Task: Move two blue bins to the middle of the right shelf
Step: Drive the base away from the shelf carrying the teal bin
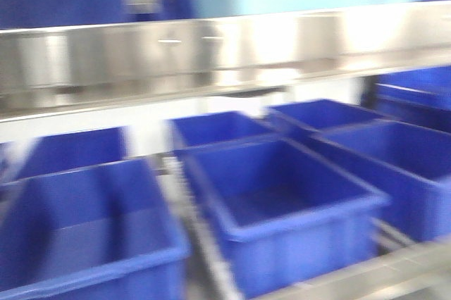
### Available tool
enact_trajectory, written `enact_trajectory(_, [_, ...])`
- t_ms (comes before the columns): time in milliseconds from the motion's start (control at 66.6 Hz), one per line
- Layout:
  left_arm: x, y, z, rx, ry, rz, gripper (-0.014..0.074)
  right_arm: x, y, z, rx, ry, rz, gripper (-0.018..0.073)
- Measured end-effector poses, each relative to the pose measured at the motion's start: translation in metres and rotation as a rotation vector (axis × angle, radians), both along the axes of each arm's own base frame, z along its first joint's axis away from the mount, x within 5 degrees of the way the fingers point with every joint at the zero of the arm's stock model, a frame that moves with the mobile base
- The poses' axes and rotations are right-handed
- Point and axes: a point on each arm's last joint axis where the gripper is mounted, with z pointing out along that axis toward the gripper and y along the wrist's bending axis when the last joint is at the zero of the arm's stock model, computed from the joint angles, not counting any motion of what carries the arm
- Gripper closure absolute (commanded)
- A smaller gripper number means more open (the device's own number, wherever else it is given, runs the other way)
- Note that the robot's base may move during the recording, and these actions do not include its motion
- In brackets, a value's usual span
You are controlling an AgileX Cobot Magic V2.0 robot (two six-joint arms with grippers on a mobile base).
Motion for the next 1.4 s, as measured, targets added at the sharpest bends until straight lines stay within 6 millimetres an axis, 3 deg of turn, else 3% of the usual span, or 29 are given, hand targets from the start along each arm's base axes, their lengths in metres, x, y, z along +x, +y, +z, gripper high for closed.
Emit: enact_trajectory(1396, [0.0006,-0.0002,-0.0006,0.002,0.001,-0.001,0.0707,0.0000,0.0000,0.0000,0.000,0.000,0.000,0.0712])
